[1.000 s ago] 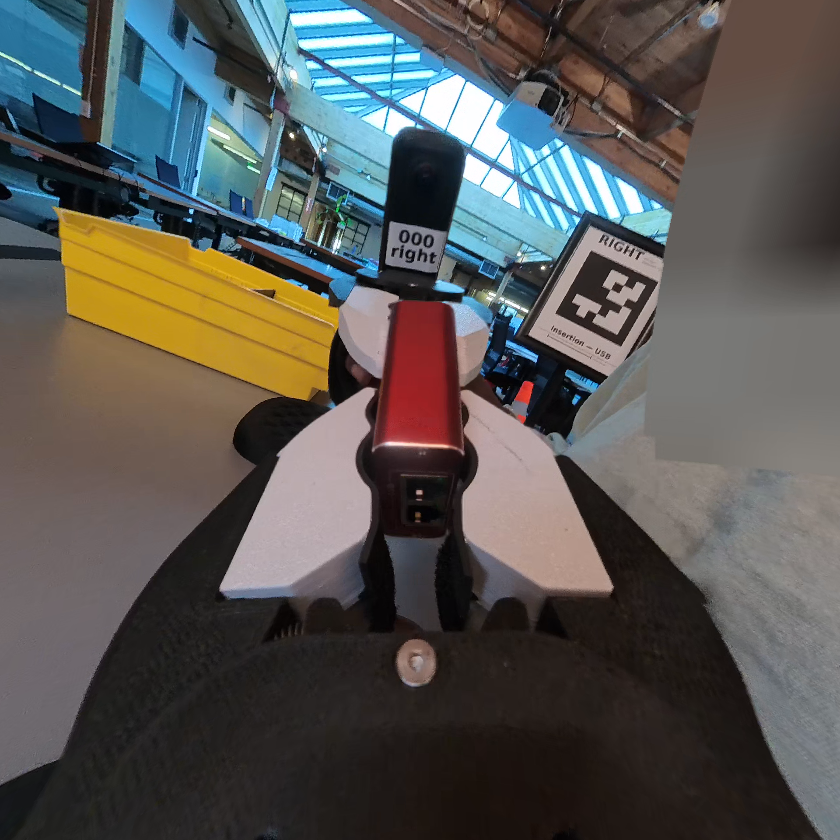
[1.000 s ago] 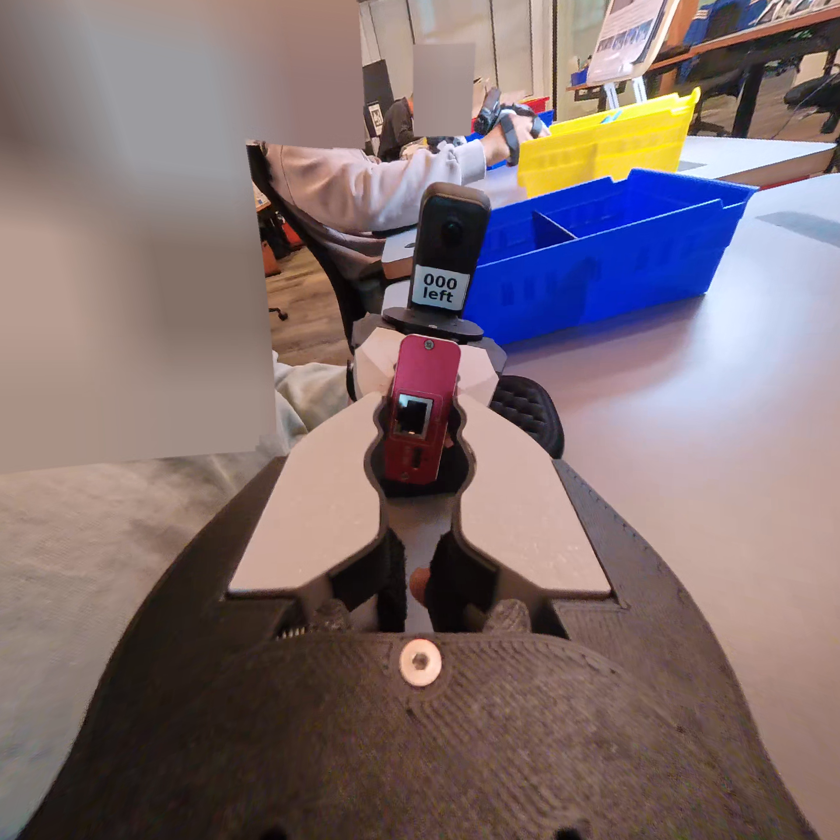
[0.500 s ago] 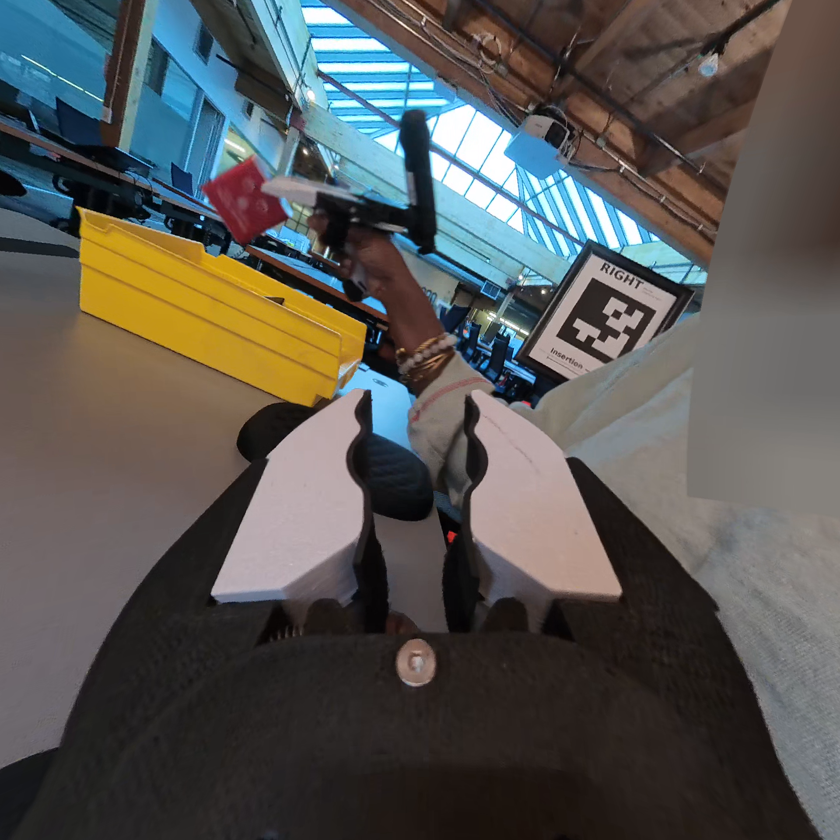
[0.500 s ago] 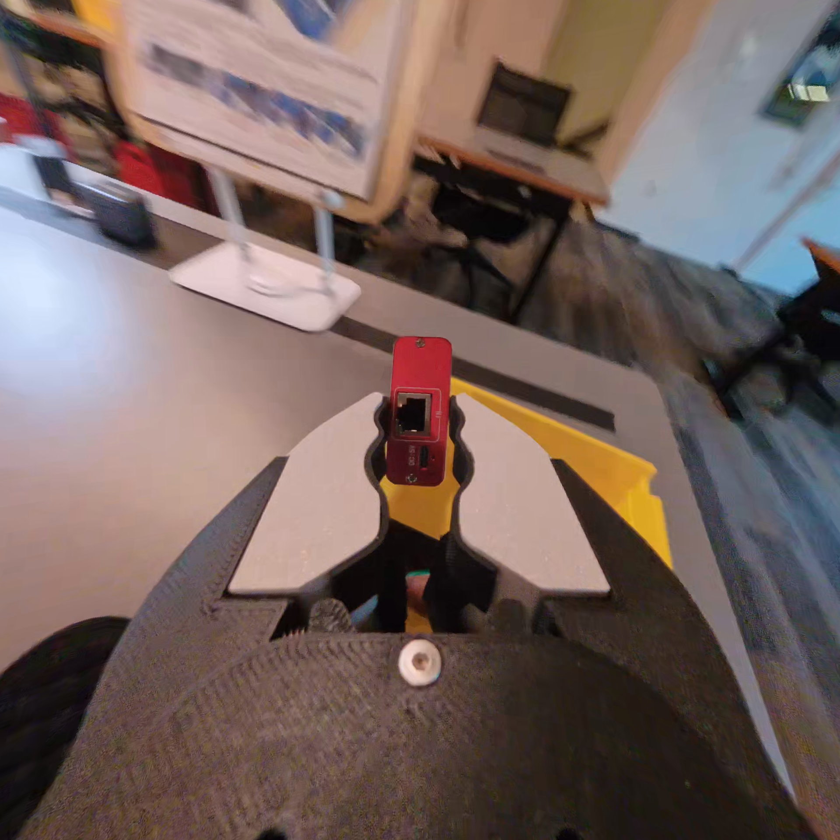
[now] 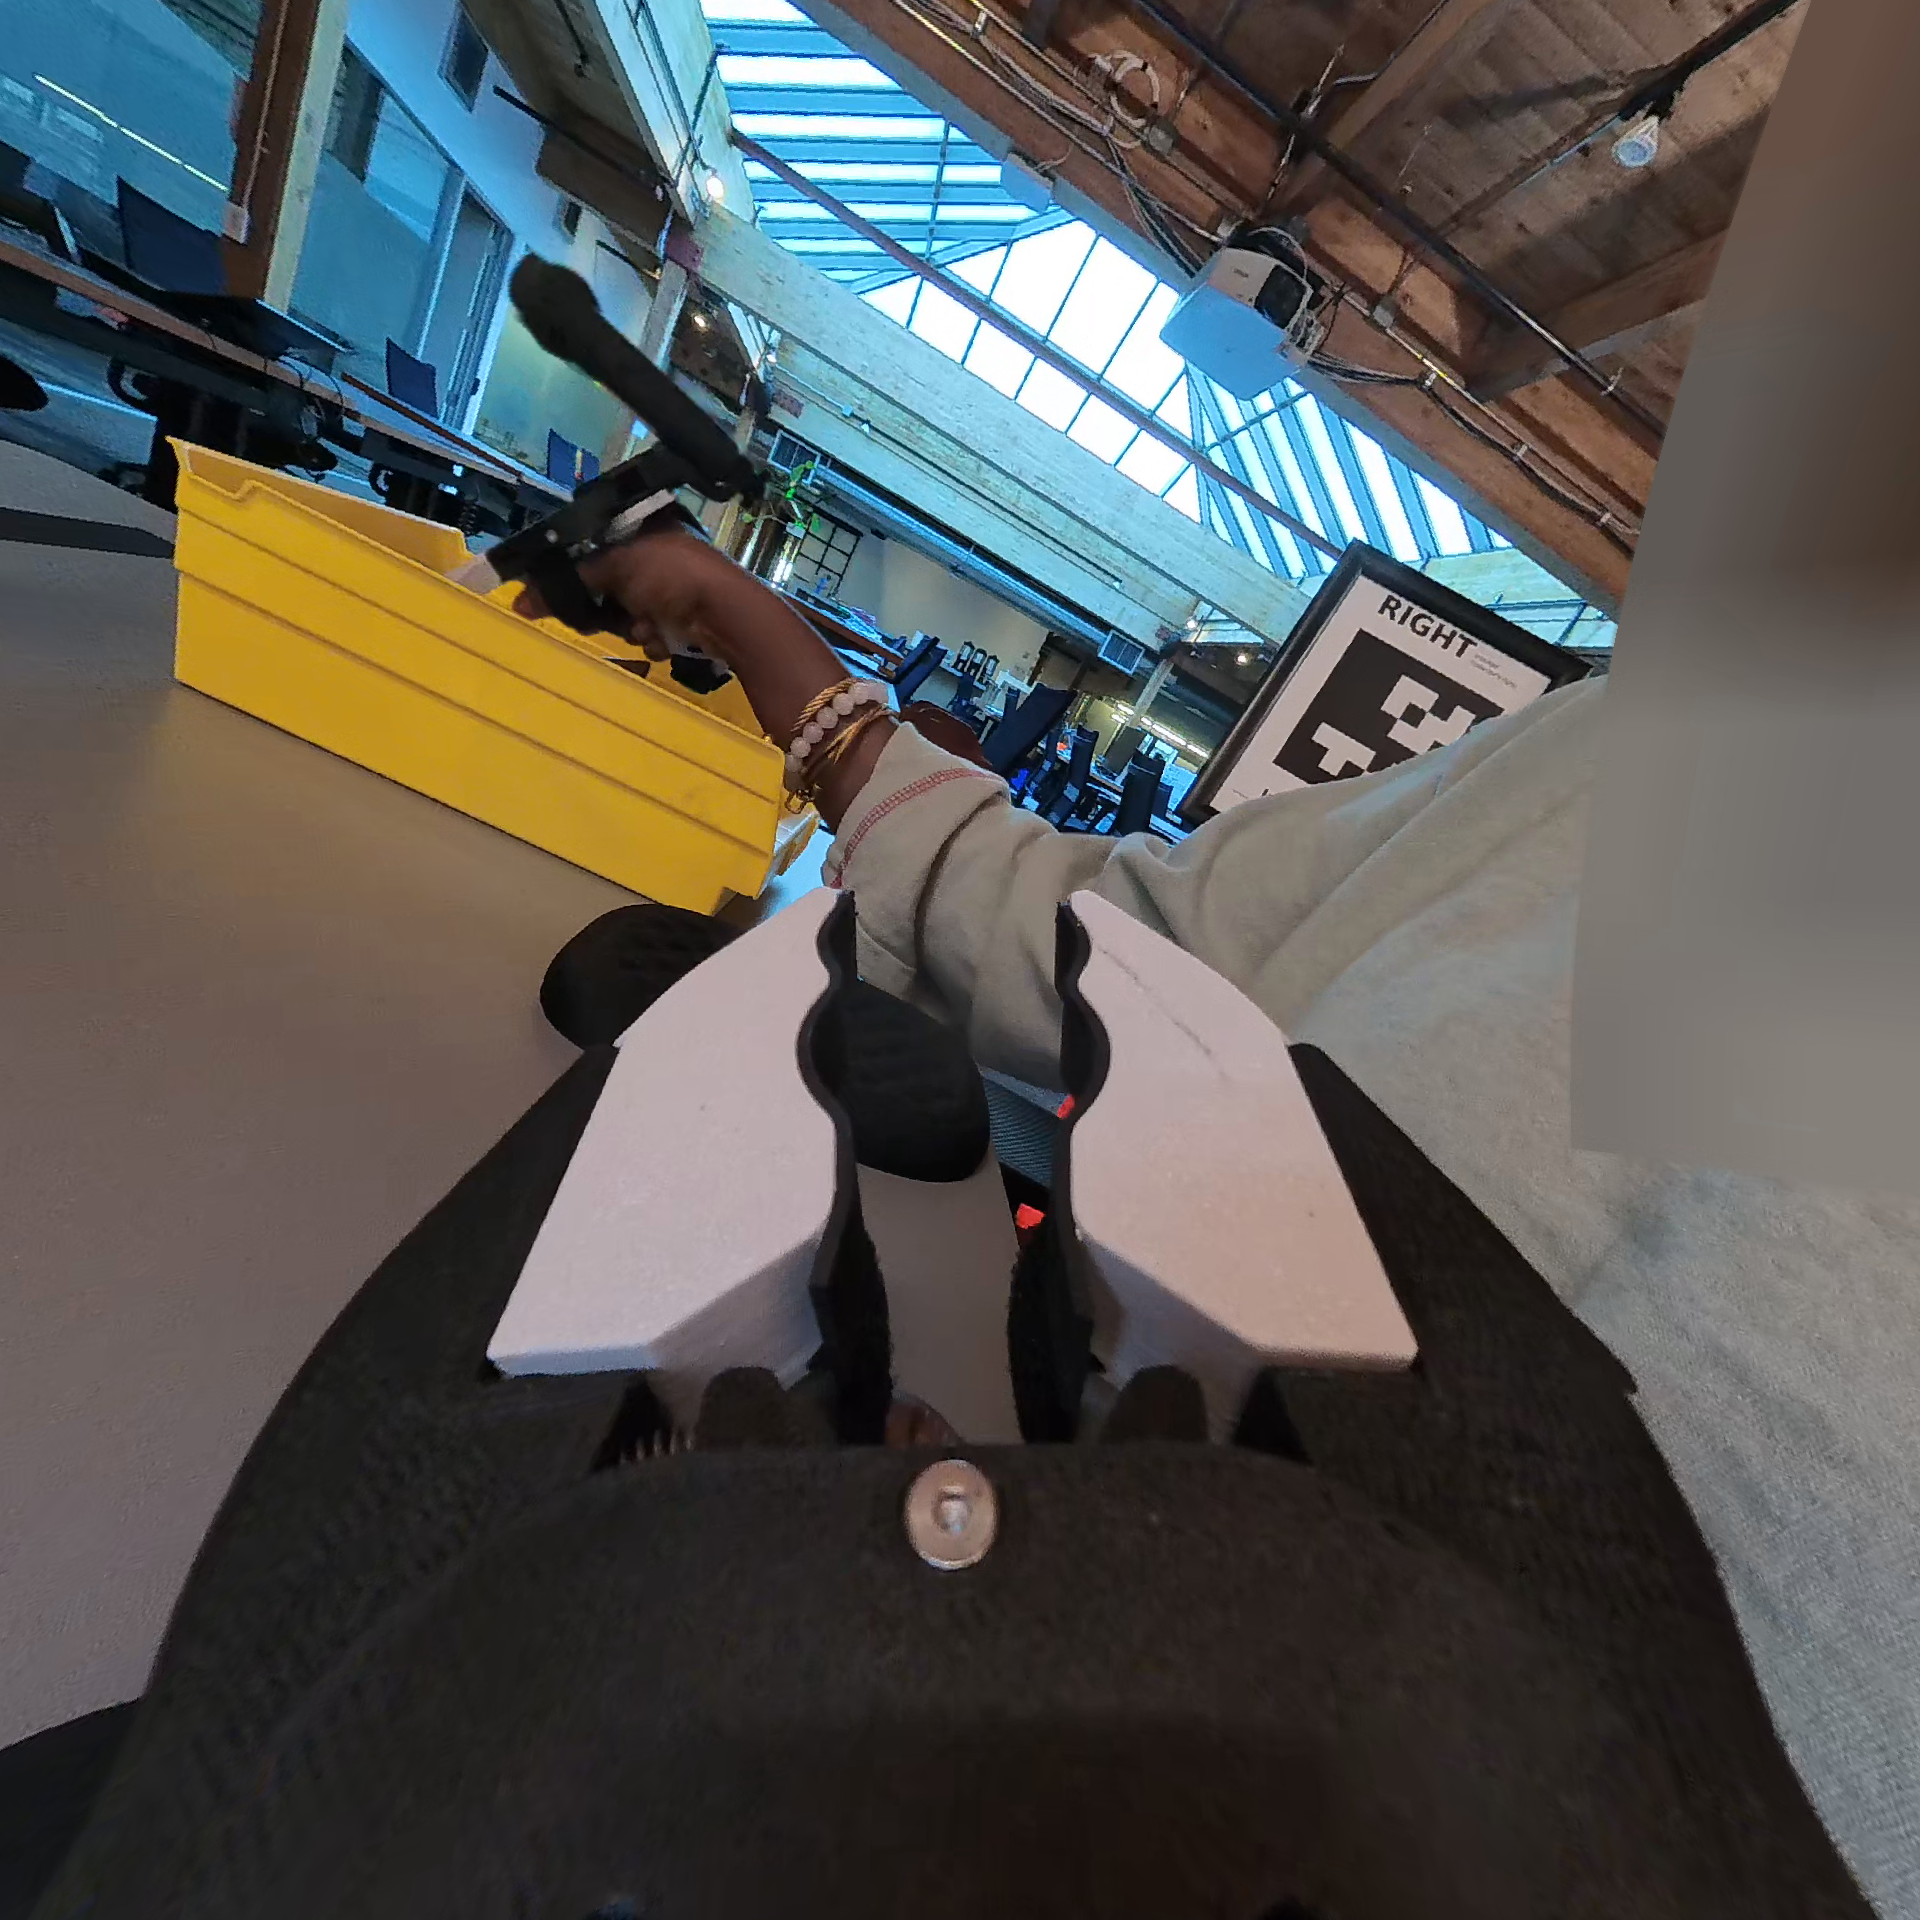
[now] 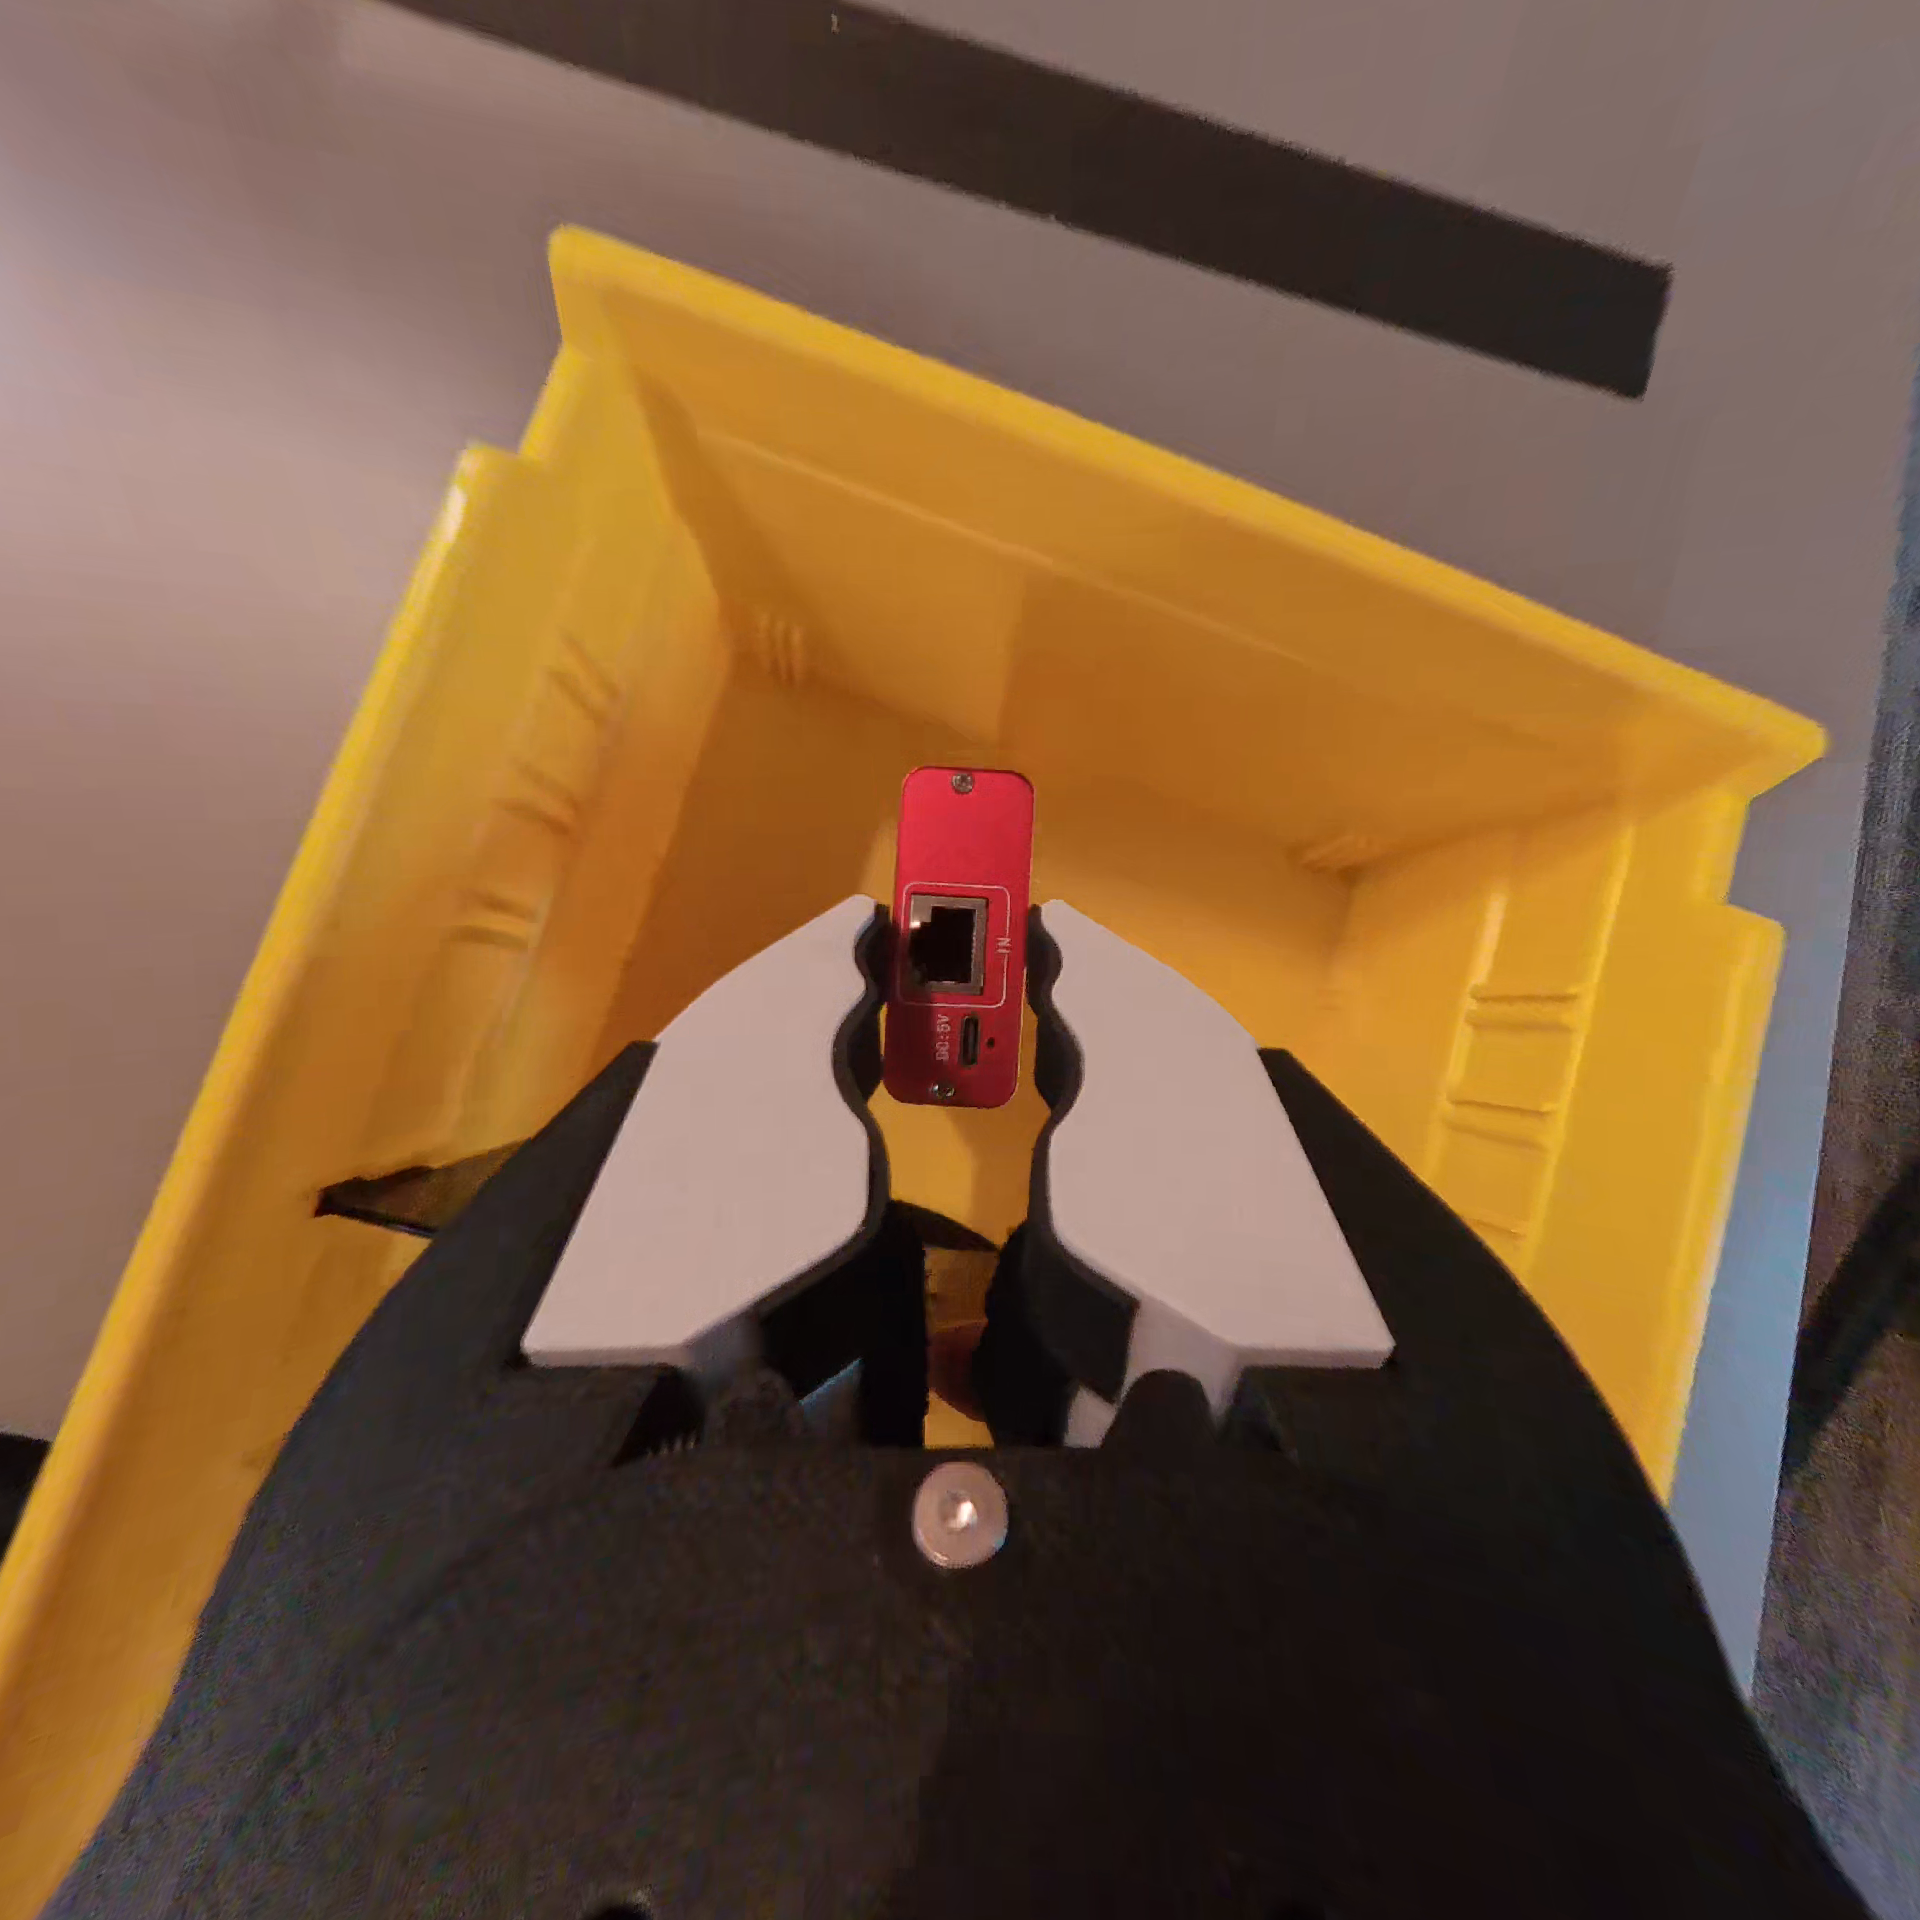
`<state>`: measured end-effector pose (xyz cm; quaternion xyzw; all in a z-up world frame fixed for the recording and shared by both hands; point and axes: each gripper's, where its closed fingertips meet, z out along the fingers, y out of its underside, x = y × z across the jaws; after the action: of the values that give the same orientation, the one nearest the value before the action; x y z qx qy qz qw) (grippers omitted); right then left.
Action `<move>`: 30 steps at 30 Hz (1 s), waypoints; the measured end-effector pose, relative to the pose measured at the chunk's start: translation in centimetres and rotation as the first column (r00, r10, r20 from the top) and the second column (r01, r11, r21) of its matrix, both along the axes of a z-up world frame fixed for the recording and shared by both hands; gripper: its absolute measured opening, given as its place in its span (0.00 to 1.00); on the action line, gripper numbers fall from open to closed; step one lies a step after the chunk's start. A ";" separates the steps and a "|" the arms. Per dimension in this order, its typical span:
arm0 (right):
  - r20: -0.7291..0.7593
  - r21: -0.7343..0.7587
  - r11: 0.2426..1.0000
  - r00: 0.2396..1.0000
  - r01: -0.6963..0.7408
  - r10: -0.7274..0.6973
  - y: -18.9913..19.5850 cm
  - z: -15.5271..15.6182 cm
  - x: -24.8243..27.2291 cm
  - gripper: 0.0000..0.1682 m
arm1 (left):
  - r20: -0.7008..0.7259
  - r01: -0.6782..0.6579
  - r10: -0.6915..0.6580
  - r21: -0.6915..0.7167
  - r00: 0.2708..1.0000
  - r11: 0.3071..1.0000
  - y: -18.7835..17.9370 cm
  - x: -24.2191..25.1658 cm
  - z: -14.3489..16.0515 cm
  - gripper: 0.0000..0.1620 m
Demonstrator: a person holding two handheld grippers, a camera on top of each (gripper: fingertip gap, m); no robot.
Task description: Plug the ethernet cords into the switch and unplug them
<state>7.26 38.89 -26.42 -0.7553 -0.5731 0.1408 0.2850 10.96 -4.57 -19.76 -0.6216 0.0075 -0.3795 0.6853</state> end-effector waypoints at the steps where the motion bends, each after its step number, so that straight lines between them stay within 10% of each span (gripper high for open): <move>1: 0.018 0.004 1.000 1.000 -0.002 0.002 0.1 -0.4 0.1 0.14 | 0.000 0.000 0.000 -0.001 1.000 1.000 0.0 0.0 0.0 0.22; 6: -0.129 0.109 0.994 0.992 0.008 0.006 -0.2 2.3 -0.1 0.32 | -0.003 -0.009 0.009 -0.001 1.000 1.000 0.0 -0.1 0.0 0.22; 13: -0.432 0.163 0.973 0.875 -0.162 0.218 -11.2 7.5 3.2 0.56 | -0.049 -0.130 0.129 -0.035 0.991 0.991 0.3 -1.1 -0.1 0.24; 18: -0.373 0.138 0.965 0.891 -0.221 0.258 -16.9 4.0 7.9 0.58 | -0.266 -0.380 0.359 -0.031 0.894 0.924 -1.3 -4.4 2.3 0.51; 21: -0.296 0.091 0.973 0.927 -0.211 0.228 -18.1 0.9 9.6 0.51 | -0.397 -0.603 0.552 -0.004 0.733 0.797 -4.2 -8.3 4.1 0.53; 26: -0.160 0.071 0.989 0.977 -0.133 0.143 -17.0 -2.5 10.2 0.27 | -0.660 -0.926 0.678 -0.078 0.325 0.368 -12.3 -16.7 2.1 0.50; 30: -0.138 0.088 0.980 0.972 -0.178 0.189 -17.5 -2.9 9.4 0.15 | -0.770 -0.955 0.567 -0.208 0.293 0.212 -16.5 -19.2 -2.5 0.46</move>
<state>16.66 21.43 -29.29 -0.6756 -0.6230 0.1998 0.3400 -8.23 -21.09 -22.24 -0.7986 -0.2594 0.2553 0.4794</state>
